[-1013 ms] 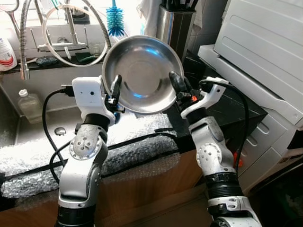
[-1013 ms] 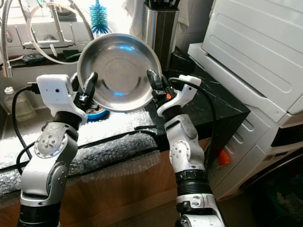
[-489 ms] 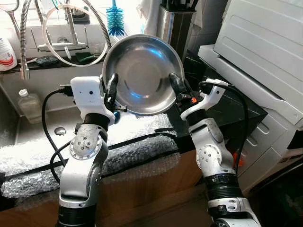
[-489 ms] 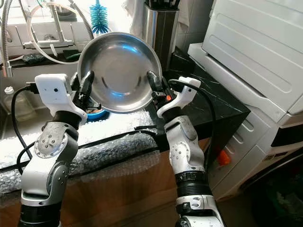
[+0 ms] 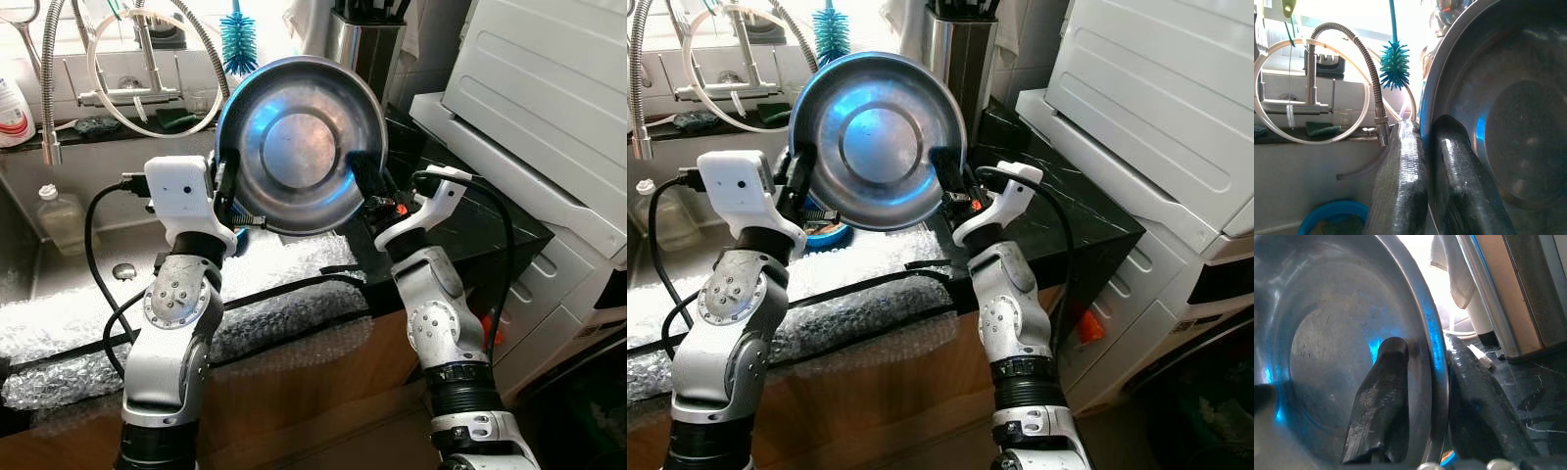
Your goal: Kitchen organization
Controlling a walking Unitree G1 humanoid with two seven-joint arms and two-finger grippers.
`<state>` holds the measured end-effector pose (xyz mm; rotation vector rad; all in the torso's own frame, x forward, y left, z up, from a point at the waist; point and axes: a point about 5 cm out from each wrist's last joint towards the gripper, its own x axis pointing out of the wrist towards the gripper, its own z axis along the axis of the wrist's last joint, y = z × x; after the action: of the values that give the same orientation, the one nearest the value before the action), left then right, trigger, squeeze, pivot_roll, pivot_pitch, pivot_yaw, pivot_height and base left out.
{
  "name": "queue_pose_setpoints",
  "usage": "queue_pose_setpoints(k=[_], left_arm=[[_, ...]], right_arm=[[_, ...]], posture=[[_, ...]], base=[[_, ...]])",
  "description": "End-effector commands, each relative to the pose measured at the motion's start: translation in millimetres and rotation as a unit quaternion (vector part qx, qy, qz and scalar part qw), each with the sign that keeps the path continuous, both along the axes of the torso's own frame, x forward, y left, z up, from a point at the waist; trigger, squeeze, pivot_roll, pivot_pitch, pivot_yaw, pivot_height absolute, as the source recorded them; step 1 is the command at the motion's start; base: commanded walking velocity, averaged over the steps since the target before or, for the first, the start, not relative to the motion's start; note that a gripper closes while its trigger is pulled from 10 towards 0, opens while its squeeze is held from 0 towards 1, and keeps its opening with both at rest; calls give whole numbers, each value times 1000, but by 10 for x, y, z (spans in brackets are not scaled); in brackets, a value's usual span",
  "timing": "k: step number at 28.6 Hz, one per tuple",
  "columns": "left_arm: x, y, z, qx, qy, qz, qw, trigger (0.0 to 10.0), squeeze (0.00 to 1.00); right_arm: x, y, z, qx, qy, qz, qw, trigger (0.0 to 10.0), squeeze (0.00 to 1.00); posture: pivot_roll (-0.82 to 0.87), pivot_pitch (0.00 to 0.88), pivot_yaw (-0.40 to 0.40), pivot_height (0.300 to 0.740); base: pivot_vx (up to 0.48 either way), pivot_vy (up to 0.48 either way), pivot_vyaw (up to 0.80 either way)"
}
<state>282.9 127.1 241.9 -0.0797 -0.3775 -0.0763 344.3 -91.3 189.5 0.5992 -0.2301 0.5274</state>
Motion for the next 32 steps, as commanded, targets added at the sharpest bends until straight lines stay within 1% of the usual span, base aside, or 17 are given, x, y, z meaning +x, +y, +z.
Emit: queue_pose_setpoints(k=[1, 2, 7, 8, 15, 16, 17, 18, 22, 24, 26, 27, 28, 29, 30, 31, 32], left_arm=[[23, -11, 2, 3, 4, 4, 1000, 0, 0], [23, -11, 2, 3, 4, 4, 1000, 0, 0], [32, 64, 35, -10, -7, 40, 999, 0, 0], [36, 92, 45, -12, -11, 55, 998, 0, 0], [38, 172, 95, -26, -24, 85, 996, 0, 0], [37, 187, 103, -28, -26, 90, 995, 0, 0], [37, 187, 103, -28, -26, 90, 995, 0, 0], [38, 200, 103, -29, -27, 95, 995, 0, 0], [40, 223, 107, -35, -31, 109, 993, 0, 0], [40, 251, 124, -37, -37, 124, 991, 0, 0], [43, 288, 137, -23, -42, 147, 988, 0, 0], [50, 296, 138, 0, -46, 154, 987, 4078, 0], [69, 294, 114, 39, -46, 156, 986, 8275, 0], [82, 291, 93, 66, -45, 156, 984, 8275, 0], [82, 291, 93, 66, -45, 156, 984, 8275, 0], [121, 394, 26, 86, -33, 172, 981, 10000, 0], [130, 441, 10, 86, -30, 181, 979, 10000, 0]], right_arm=[[-2, 49, 128, -2, -27, 13, 1000, 10000, 1000], [-2, 49, 128, -2, -27, 13, 1000, 10000, 1000], [-12, 83, 139, 3, -29, 21, 999, 10000, 1000], [-15, 86, 136, 8, -28, 23, 999, 10000, 1000], [-37, 123, 122, 18, -21, 34, 999, 10000, 1000], [-46, 139, 119, 20, -20, 38, 999, 10000, 35], [-46, 139, 119, 20, -20, 38, 999, 10000, 35], [-55, 159, 116, 21, -20, 42, 999, 10000, 0], [-82, 207, 104, 21, -17, 51, 998, 10000, 0], [-88, 213, 96, 21, -15, 52, 998, 10000, 0], [-92, 211, 89, 21, -14, 52, 998, 10000, 0], [-95, 205, 88, 20, -14, 50, 998, 10000, 0], [-96, 188, 82, 12, -13, 42, 999, 10000, 0], [-97, 175, 78, 5, -13, 36, 999, 10000, 0], [-97, 175, 78, 5, -13, 36, 999, 10000, 0], [-100, 114, 40, -40, -20, -1, 999, 10000, 0], [-102, 92, 27, -54, -23, -15, 998, 10000, 0]], posture=[[19, 0, -95, 740], [19, 0, -95, 740], [16, 0, -94, 740], [18, 0, -95, 740], [20, 0, -98, 740], [19, 0, -98, 740], [19, 0, -98, 740], [18, 0, -97, 740], [14, 0, -97, 740], [16, 0, -98, 740], [16, 0, -98, 740], [13, 0, -98, 740], [14, 0, -98, 740], [13, 0, -97, 740], [13, 0, -97, 740], [8, 0, -95, 740], [8, 0, -95, 740]], base=[[0, 0, 0], [0, 0, 0], [0, 0, 0], [0, 0, 0], [0, 0, 0], [0, 0, 0], [0, 0, 0], [0, 0, 0], [0, 0, 0], [0, 0, 0], [0, 0, 0], [0, 0, 0], [0, 0, 0], [0, 0, 0], [0, 0, 0], [0, 0, 0], [0, 0, 0]])
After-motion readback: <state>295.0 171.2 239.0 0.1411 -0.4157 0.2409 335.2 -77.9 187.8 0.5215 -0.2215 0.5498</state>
